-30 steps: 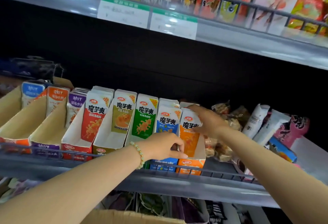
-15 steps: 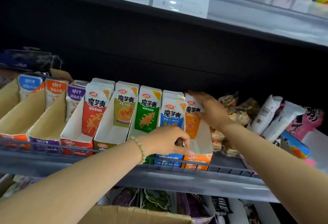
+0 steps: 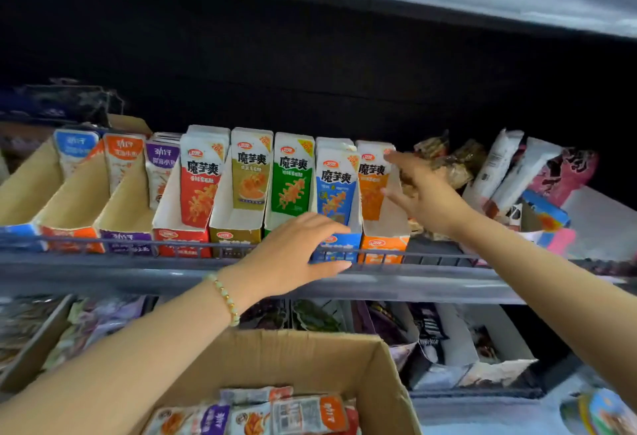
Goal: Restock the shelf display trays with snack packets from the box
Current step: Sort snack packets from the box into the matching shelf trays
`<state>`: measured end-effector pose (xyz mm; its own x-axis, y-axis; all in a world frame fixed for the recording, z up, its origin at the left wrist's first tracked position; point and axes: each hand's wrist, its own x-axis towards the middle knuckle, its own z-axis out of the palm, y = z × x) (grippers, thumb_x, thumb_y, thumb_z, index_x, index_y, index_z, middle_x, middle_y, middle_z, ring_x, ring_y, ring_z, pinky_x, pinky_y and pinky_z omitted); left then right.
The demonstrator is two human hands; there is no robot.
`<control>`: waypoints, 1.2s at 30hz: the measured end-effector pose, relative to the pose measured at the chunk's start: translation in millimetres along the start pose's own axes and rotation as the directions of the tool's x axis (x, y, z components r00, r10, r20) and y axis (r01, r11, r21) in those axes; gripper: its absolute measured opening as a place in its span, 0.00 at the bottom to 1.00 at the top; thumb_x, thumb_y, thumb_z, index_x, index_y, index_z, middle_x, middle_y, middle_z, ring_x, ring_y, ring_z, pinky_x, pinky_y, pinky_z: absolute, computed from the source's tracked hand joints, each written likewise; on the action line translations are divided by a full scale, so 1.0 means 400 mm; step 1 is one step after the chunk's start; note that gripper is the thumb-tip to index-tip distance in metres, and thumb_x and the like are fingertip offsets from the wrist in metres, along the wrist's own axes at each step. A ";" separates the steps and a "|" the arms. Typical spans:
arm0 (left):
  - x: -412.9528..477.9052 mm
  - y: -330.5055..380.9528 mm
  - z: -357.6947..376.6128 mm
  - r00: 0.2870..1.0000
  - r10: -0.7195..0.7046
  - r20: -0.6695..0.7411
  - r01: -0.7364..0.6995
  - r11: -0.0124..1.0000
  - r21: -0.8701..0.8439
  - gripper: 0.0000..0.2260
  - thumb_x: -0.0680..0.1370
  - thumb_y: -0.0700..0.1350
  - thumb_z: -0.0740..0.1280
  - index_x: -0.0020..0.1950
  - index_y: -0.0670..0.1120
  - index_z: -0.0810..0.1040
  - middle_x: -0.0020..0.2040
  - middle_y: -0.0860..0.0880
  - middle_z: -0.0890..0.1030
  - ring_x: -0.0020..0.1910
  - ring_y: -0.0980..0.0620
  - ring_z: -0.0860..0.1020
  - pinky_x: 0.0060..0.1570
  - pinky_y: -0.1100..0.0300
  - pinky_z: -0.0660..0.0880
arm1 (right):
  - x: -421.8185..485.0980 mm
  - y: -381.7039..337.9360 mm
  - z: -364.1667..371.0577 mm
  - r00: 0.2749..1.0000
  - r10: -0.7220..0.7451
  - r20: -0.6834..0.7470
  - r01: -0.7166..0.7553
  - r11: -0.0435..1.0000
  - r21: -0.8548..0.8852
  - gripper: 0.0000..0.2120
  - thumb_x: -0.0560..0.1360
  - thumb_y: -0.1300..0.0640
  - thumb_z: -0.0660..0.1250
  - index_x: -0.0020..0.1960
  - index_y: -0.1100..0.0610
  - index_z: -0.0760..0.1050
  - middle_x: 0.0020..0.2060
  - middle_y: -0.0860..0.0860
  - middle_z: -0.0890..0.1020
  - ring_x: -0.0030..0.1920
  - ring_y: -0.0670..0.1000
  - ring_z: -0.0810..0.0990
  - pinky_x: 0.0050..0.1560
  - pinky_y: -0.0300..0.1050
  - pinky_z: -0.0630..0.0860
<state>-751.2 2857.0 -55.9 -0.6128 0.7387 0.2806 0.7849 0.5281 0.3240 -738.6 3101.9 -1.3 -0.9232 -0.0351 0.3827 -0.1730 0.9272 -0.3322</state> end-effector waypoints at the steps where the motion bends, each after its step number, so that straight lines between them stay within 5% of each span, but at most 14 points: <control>1: -0.039 -0.009 0.004 1.000 0.002 0.001 -0.002 1.000 0.020 0.26 0.76 0.64 0.60 0.72 0.55 0.66 0.69 0.57 0.68 0.69 0.59 0.64 0.67 0.61 0.61 | -0.037 -0.016 0.004 1.000 -0.021 0.007 0.020 1.000 0.022 0.29 0.78 0.51 0.66 0.75 0.53 0.61 0.74 0.51 0.65 0.73 0.48 0.63 0.71 0.42 0.60; 5: -0.217 -0.051 0.047 0.996 -0.059 0.061 0.058 0.998 0.015 0.29 0.73 0.69 0.55 0.71 0.58 0.64 0.70 0.61 0.66 0.70 0.62 0.62 0.69 0.61 0.60 | -0.182 -0.092 0.051 0.995 -0.066 0.077 0.047 0.974 0.222 0.27 0.76 0.50 0.65 0.73 0.51 0.64 0.70 0.43 0.68 0.66 0.38 0.65 0.64 0.31 0.63; 10: -0.418 -0.099 0.117 0.951 -0.195 0.241 0.200 0.980 0.005 0.32 0.71 0.73 0.50 0.72 0.62 0.61 0.65 0.68 0.60 0.66 0.68 0.58 0.69 0.66 0.56 | -0.370 -0.159 0.209 0.961 -0.065 0.267 -0.036 0.933 0.357 0.23 0.77 0.48 0.64 0.71 0.48 0.66 0.69 0.42 0.70 0.68 0.38 0.67 0.69 0.34 0.63; 16: -0.523 -0.158 0.229 0.812 -0.297 0.503 0.338 0.941 0.011 0.37 0.68 0.74 0.48 0.71 0.56 0.66 0.68 0.60 0.69 0.65 0.61 0.68 0.65 0.60 0.67 | -0.510 -0.162 0.475 0.707 0.031 0.706 -0.232 0.954 0.191 0.25 0.78 0.46 0.63 0.72 0.52 0.65 0.67 0.43 0.69 0.67 0.44 0.68 0.72 0.38 0.60; 18: -0.522 -0.173 0.275 0.774 -0.315 0.549 0.393 0.919 -0.026 0.33 0.73 0.70 0.51 0.72 0.54 0.66 0.69 0.57 0.69 0.65 0.58 0.69 0.65 0.58 0.68 | -0.516 -0.144 0.538 0.645 0.132 0.752 -0.384 0.908 0.170 0.20 0.78 0.47 0.64 0.67 0.53 0.72 0.63 0.48 0.76 0.63 0.49 0.75 0.68 0.49 0.69; 21: -0.494 -0.184 0.344 0.724 -0.309 0.617 0.426 0.904 -0.047 0.26 0.81 0.60 0.52 0.75 0.50 0.62 0.74 0.52 0.64 0.70 0.53 0.66 0.69 0.58 0.64 | -0.512 -0.112 0.594 0.578 0.325 0.749 -0.527 0.849 0.038 0.24 0.77 0.43 0.65 0.69 0.53 0.70 0.66 0.51 0.74 0.64 0.53 0.74 0.68 0.49 0.69; 27: -0.451 -0.179 0.428 0.839 -0.280 0.467 0.260 0.960 0.108 0.27 0.81 0.61 0.47 0.78 0.51 0.53 0.72 0.51 0.64 0.71 0.51 0.61 0.69 0.55 0.60 | -0.520 -0.111 0.594 0.505 0.233 0.831 -0.357 0.933 -0.044 0.33 0.70 0.42 0.73 0.71 0.50 0.67 0.69 0.49 0.69 0.69 0.53 0.68 0.69 0.45 0.64; 32: -0.458 -0.175 0.448 0.911 -0.270 0.312 0.193 0.947 0.257 0.40 0.69 0.64 0.32 0.71 0.49 0.65 0.58 0.50 0.66 0.58 0.50 0.64 0.59 0.57 0.62 | -0.526 -0.116 0.561 0.480 0.060 0.875 -0.170 0.985 0.026 0.27 0.73 0.46 0.72 0.69 0.50 0.71 0.68 0.47 0.71 0.68 0.49 0.69 0.68 0.41 0.65; 36: -0.465 -0.177 0.447 0.901 -0.277 0.334 0.249 0.960 0.126 0.25 0.80 0.60 0.44 0.65 0.47 0.69 0.63 0.49 0.68 0.62 0.49 0.66 0.62 0.57 0.63 | -0.502 -0.128 0.532 0.471 0.074 0.879 -0.432 0.888 0.157 0.20 0.78 0.43 0.62 0.56 0.59 0.79 0.53 0.55 0.83 0.53 0.52 0.81 0.58 0.50 0.75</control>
<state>-676.5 2757.0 -292.8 -0.7391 0.6591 -0.1392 0.6127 0.7436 0.2676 -617.5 2982.3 -244.6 -0.7488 -0.2761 -0.6025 0.1913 0.7803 -0.5954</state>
